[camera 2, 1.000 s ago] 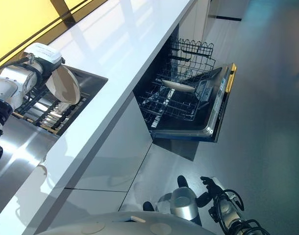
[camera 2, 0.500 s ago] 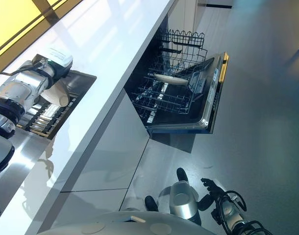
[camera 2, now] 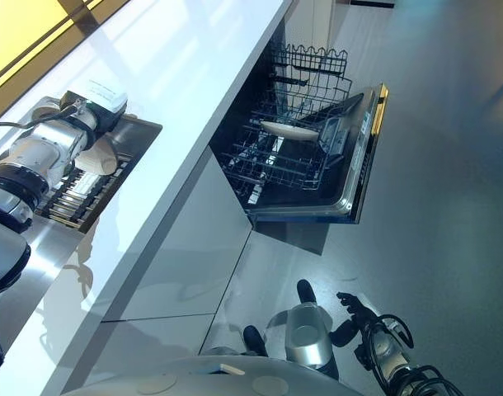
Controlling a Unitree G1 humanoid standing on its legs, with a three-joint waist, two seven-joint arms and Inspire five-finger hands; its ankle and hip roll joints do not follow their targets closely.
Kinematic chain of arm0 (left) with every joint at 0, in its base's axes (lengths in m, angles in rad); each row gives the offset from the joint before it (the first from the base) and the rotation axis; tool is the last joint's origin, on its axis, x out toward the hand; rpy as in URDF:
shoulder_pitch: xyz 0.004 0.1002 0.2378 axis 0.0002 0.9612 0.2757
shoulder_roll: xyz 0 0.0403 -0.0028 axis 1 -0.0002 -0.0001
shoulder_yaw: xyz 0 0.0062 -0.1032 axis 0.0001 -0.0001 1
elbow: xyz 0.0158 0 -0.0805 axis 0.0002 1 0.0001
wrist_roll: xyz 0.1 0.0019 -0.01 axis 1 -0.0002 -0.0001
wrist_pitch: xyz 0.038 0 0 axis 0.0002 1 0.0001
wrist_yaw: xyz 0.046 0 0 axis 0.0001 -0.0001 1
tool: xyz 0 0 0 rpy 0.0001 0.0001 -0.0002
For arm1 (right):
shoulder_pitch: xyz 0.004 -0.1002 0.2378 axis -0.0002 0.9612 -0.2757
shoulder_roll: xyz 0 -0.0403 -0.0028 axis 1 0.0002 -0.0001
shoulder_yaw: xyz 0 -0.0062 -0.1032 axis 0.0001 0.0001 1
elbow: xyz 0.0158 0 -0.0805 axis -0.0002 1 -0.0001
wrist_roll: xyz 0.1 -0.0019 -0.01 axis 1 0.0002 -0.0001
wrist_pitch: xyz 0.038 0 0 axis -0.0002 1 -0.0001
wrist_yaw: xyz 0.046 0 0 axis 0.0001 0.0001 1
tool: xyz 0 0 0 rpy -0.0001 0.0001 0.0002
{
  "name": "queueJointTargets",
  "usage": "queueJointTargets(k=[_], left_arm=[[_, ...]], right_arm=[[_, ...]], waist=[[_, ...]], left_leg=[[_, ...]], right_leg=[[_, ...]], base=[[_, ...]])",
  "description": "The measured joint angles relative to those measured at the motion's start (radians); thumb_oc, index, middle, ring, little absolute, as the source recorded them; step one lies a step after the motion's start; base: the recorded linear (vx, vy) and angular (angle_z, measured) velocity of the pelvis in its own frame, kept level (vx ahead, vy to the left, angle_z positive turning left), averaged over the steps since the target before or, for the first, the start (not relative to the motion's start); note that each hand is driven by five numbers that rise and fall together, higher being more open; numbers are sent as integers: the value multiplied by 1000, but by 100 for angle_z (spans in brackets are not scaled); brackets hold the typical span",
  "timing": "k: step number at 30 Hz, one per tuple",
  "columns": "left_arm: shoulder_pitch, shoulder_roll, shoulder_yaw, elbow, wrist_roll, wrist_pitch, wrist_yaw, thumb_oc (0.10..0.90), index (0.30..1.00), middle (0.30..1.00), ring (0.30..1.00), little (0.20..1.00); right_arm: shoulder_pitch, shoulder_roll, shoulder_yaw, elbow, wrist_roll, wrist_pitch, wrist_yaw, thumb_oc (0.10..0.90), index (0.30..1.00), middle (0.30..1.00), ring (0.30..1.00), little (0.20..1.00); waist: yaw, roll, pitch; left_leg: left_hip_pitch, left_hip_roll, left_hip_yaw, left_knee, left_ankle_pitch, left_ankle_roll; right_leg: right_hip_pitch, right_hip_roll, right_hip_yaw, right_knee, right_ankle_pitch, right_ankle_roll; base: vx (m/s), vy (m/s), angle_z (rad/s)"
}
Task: Pick up plates and place into dishwasher.
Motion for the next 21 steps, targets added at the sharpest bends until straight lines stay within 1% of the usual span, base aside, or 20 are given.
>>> queueJointTargets(k=[5,6,8,10,12,14,16,19,21], left_arm=[[-1,1,0,2,-8,0,5,100,300,300,300,200],[-3,2,5,0,-30,0,20,100,300,300,300,200],[-7,6,15,-5,-98,2,45,100,300,300,300,200],[-7,6,47,-10,-185,4,65,100,300,300,300,200],[-7,8,84,-37,-237,6,78,100,300,300,300,200],[-6,34,119,-81,-276,14,99,100,300,300,300,200],[-5,67,131,-123,-306,26,119,100,300,300,300,200],[4,138,177,-235,-366,42,167,100,300,300,300,200],[43,167,251,-293,-398,45,210,100,300,300,300,200]], right_arm=[[-5,0,1,-1,0,0,0,800,900,900,900,900],[-6,0,2,-5,1,0,-1,800,900,900,900,900],[-9,-1,10,-19,1,1,-2,800,900,900,900,900],[-10,-2,28,-27,1,3,-5,800,900,900,900,900],[-7,-5,37,-27,1,17,-4,800,900,900,900,900],[-6,-7,37,-34,6,17,-4,800,900,900,900,900],[-5,-6,37,-49,11,17,-5,800,900,900,900,900],[9,-6,37,-96,12,25,-16,800,900,900,900,900],[21,-6,36,-143,21,36,-23,800,900,900,900,900]], waist=[[4,0,0],[18,0,-1],[32,0,-1],[42,-1,-1],[69,-2,-2],[80,-5,-4],[86,-11,-7],[115,-21,-19],[123,-27,-29]], left_leg=[[9,3,-26,0,2,0],[10,4,-27,-1,3,0],[8,5,-35,-1,6,-1],[8,8,-49,-2,9,-3],[21,15,-62,-8,13,-8],[28,20,-84,-26,25,-13],[36,23,-95,-43,35,-17],[48,37,-111,-72,52,-28],[58,44,-127,-80,57,-34]], right_leg=[[32,-4,-27,-18,0,0],[33,-4,-28,-18,0,0],[35,-5,-35,-20,0,-1],[52,-5,-54,-34,3,-5],[73,-2,-68,-49,4,-6],[96,0,-89,-72,9,-13],[105,3,-103,-83,11,-16],[129,17,-112,-111,15,-22],[148,23,-113,-130,16,-23]], base=[[-78,-50,14],[-115,-78,13],[-109,-80,11],[-112,-82,21],[-122,-88,22],[-109,-81,28],[-77,-54,22],[-90,-57,19],[-85,-49,21]])
